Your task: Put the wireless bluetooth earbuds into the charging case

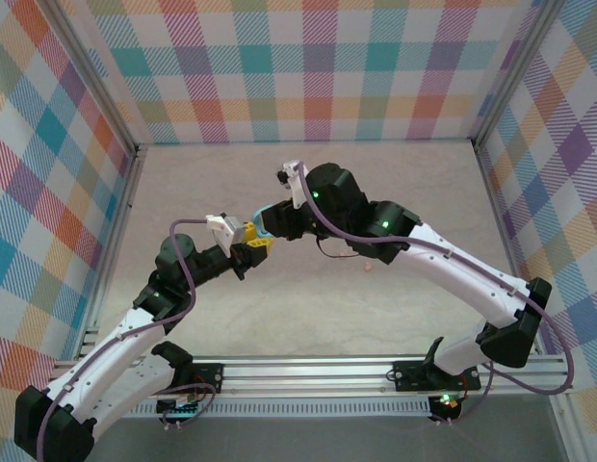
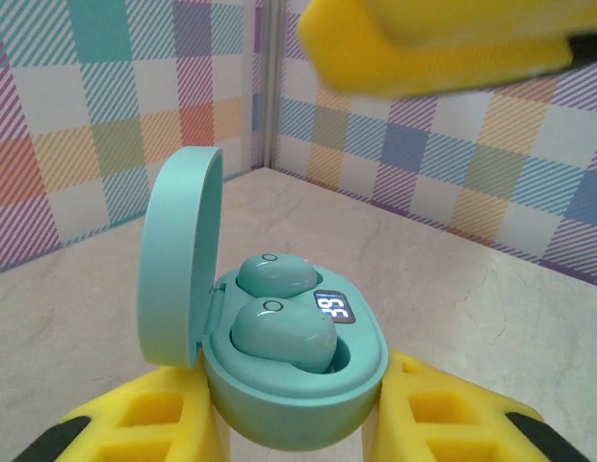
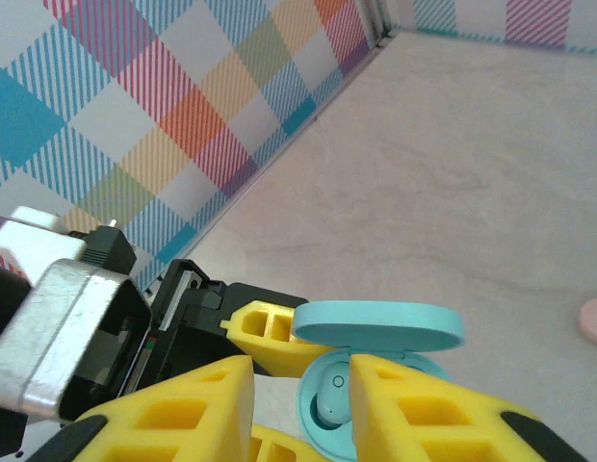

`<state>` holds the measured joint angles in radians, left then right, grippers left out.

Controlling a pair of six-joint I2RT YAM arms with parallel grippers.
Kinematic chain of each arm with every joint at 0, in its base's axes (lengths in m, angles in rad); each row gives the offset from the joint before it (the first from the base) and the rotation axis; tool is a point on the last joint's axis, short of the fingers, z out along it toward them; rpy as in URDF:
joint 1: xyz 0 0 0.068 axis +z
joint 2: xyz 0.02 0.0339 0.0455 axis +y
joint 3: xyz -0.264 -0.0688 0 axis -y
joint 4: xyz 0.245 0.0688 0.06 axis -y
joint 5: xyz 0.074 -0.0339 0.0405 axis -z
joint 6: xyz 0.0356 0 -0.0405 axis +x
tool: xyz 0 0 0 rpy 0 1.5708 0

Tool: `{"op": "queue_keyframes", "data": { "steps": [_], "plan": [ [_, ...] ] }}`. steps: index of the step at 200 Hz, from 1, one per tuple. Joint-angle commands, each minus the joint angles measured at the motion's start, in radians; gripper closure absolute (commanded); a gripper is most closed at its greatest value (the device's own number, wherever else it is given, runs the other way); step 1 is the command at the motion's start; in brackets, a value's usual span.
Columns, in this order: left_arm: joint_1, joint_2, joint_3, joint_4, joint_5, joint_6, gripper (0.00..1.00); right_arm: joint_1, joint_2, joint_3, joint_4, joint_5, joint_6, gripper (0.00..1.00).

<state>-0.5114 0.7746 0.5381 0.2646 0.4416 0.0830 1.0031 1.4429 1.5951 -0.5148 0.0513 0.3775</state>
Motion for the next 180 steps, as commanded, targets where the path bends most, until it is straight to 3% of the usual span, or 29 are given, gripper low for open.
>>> {"op": "queue_keyframes", "data": {
  "steps": [1, 55, 77, 108, 180],
  "plan": [
    [-0.016, -0.025, 0.021, 0.024, 0.017, -0.005, 0.76, 0.006, -0.038, 0.055, -0.037, 0.06, -0.087, 0.65],
    [-0.015, -0.055, 0.017, -0.001, 0.037, -0.017, 0.76, -0.058, 0.053, 0.228, -0.232, 0.054, -0.188, 0.59],
    [-0.015, -0.07, 0.013, -0.008, 0.045, -0.025, 0.76, -0.109, 0.069, 0.217, -0.228, -0.027, -0.158, 0.58],
    [-0.015, -0.088, -0.004, -0.021, 0.047, -0.031, 0.75, -0.204, 0.084, 0.138, -0.152, -0.244, -0.037, 0.58],
    [-0.015, -0.074, 0.002, -0.039, 0.097, -0.039, 0.75, -0.21, 0.159, 0.172, -0.136, -0.363, -0.04, 0.56]
  ]
}}
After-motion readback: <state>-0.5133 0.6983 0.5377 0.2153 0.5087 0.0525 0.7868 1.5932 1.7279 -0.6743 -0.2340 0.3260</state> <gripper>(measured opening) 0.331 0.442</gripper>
